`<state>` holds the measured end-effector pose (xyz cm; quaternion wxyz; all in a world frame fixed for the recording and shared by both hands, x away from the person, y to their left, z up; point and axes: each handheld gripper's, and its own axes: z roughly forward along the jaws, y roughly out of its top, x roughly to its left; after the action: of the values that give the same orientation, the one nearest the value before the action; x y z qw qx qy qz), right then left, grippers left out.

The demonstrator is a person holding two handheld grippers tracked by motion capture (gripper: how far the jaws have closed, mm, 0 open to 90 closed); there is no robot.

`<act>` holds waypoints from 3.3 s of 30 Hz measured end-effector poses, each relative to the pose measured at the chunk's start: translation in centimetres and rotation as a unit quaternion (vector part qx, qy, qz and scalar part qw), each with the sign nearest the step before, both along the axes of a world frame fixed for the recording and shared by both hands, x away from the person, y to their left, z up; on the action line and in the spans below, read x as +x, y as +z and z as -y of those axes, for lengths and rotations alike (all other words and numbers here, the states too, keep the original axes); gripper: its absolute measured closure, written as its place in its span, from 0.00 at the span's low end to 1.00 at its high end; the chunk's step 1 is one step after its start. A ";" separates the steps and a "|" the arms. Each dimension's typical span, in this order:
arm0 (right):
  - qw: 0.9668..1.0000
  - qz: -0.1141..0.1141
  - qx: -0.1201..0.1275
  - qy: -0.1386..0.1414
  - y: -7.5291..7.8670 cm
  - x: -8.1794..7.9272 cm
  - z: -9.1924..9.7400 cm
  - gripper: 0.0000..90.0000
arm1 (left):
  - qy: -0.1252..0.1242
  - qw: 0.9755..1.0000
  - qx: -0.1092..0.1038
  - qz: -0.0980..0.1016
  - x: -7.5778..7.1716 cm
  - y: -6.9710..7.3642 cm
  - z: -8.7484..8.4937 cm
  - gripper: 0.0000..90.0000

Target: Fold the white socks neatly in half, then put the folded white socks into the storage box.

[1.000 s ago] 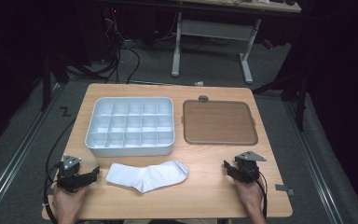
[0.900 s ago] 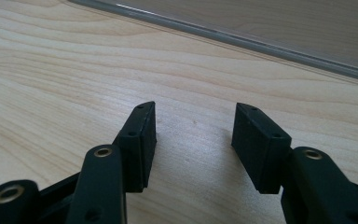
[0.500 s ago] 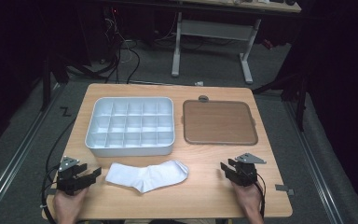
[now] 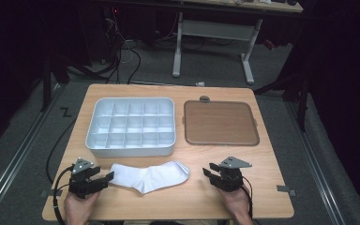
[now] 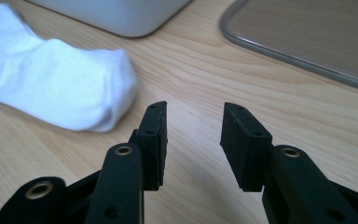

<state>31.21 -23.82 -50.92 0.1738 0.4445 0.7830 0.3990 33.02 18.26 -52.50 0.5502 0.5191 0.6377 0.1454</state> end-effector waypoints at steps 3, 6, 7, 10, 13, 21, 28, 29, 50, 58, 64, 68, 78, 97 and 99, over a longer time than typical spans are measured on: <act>1.000 0.000 0.005 0.022 0.2 0.1 -1.6 0.68 | -0.002 1.000 -0.004 -0.010 0.3 -0.3 0.7 0.41; 0.999 0.001 0.003 0.038 0.2 0.3 -2.6 0.68 | -0.004 1.000 -0.003 -0.011 0.4 -0.5 1.3 0.41; 0.999 -0.001 0.002 0.042 0.1 0.3 -3.0 0.68 | -0.006 1.000 0.000 -0.012 0.4 -0.5 1.5 0.41; 0.998 -0.001 0.000 0.055 0.0 0.5 -4.1 0.68 | -0.009 1.000 0.004 -0.011 0.5 -0.6 2.0 0.42; 0.998 0.000 -0.003 0.063 -0.2 0.8 -5.0 0.68 | -0.010 1.000 0.010 -0.010 0.5 -0.7 2.2 0.44; 0.998 -0.015 -0.023 0.064 -1.1 1.5 -6.3 0.76 | -0.002 1.000 -0.001 -0.014 0.7 -1.0 2.4 0.49; 0.997 -0.022 -0.034 0.061 -1.3 1.7 -6.2 0.86 | -0.003 1.000 0.006 -0.011 0.6 -1.0 2.7 0.53; 0.997 -0.022 -0.034 0.061 -1.3 1.7 -6.2 0.86 | -0.003 1.000 0.006 -0.011 0.6 -1.0 2.7 0.53; 0.999 -0.014 -0.044 0.030 -1.5 1.0 -3.7 0.91 | -0.022 1.000 0.012 0.002 0.7 -1.2 5.3 0.58; 0.999 -0.013 -0.048 0.014 -1.4 0.7 -2.4 0.91 | -0.035 0.999 0.014 0.003 1.0 -1.2 6.7 0.58; 0.999 -0.015 -0.044 0.002 -1.6 0.5 -1.5 0.91 | -0.042 0.999 0.010 0.002 1.3 -1.2 7.6 0.58; 0.999 -0.017 -0.045 -0.006 -1.6 0.4 -0.9 0.91 | -0.050 0.999 0.014 0.000 1.5 -1.1 8.4 0.57; 0.998 -0.019 -0.047 -0.026 -1.6 0.1 0.7 0.91 | -0.066 0.998 0.017 0.003 1.9 -1.2 9.9 0.55; 0.998 -0.028 -0.045 -0.043 -1.6 0.3 2.1 0.76 | -0.073 0.997 0.024 0.012 1.7 -1.2 10.8 0.49; 0.998 -0.023 -0.046 -0.042 -1.4 0.2 2.1 0.73 | -0.072 0.997 0.023 0.013 1.5 -0.9 10.6 0.51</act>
<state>31.45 -25.90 -52.30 0.1926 0.4773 0.7851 0.3445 34.48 7.64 -53.43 0.5556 0.5739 0.5880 0.1271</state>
